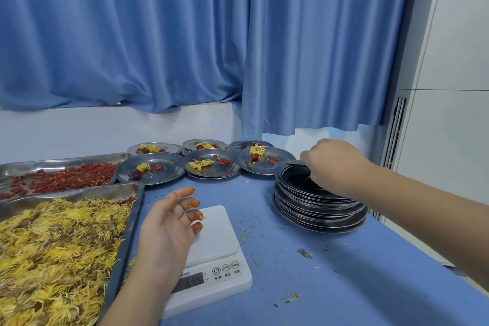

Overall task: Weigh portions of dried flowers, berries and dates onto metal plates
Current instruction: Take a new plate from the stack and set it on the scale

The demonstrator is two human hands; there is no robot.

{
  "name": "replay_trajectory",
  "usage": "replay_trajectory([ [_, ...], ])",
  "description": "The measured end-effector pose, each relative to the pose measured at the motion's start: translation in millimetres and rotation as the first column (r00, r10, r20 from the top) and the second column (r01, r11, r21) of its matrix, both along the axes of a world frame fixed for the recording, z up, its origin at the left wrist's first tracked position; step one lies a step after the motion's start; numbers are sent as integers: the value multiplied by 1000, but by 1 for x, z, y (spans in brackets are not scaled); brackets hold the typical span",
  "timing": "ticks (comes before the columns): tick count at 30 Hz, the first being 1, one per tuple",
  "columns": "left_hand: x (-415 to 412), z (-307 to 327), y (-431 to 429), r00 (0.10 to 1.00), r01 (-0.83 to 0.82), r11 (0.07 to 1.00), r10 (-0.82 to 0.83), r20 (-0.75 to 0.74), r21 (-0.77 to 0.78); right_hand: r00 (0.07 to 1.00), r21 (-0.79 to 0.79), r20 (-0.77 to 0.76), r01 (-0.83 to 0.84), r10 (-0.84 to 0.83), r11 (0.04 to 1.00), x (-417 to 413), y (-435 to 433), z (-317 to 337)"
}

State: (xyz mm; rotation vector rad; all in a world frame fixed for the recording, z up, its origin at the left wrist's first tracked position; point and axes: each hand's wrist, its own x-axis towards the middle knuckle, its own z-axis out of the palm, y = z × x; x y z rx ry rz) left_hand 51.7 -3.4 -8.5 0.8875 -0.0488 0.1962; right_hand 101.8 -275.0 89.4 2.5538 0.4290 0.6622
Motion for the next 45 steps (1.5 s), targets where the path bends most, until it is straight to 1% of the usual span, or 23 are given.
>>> replay_trajectory([
  [1, 0, 0, 0, 1000, -2, 1000, 2, -1, -2, 1000, -19, 17, 13, -13, 1000, -1, 2, -2],
  [5, -1, 0, 1, 1000, -17, 1000, 17, -10, 9, 988, 13, 133, 72, -73, 997, -5, 6, -9],
  [8, 1, 0, 1, 995, -78, 996, 81, -58, 51, 975, 65, 215, 34, -47, 997, -9, 4, -14],
  [11, 2, 1, -1, 977, -168, 982, 177, -116, 91, 959, 58, 280, -67, 48, 996, -17, 6, -15],
  [13, 3, 2, 0, 963, -223, 970, 234, -130, 92, 927, 81, 345, -189, 150, 979, -24, 13, -18],
  [17, 3, 5, 10, 921, -358, 933, 360, -149, 39, 820, 128, 467, -432, 330, 893, -36, 41, -36],
  [19, 3, 6, 19, 887, -439, 899, 430, -166, -16, 774, 140, 488, -526, 404, 839, -42, 59, -49],
  [22, 2, 6, 32, 806, -575, 817, 556, -201, -43, 730, 171, 468, -627, 498, 760, -46, 83, -75],
  [25, 2, 6, 41, 756, -639, 768, 616, -221, -48, 716, 199, 429, -669, 550, 716, -45, 102, -97],
  [30, 3, 5, 45, 736, -666, 743, 641, -220, -62, 698, 210, 385, -703, 604, 679, -43, 114, -113],
  [33, 3, 6, 45, 731, -672, 739, 649, -214, -54, 707, 244, 336, -704, 623, 667, -42, 113, -116],
  [37, 3, 6, 44, 733, -668, 742, 646, -215, -47, 737, 272, 204, -675, 644, 686, -44, 108, -118],
  [40, 2, 6, 44, 739, -661, 749, 640, -210, -44, 703, 288, 176, -706, 689, 647, -50, 99, -118],
  [42, 1, 6, 44, 740, -660, 750, 641, -203, -36, 689, 331, 171, -714, 705, 617, -54, 89, -116],
  [44, 1, 6, 44, 738, -662, 749, 645, -197, -26, 697, 393, 137, -691, 704, 607, -56, 78, -113],
  [45, 0, 6, 44, 737, -663, 748, 647, -194, -24, 709, 443, 80, -655, 701, 612, -57, 73, -111],
])
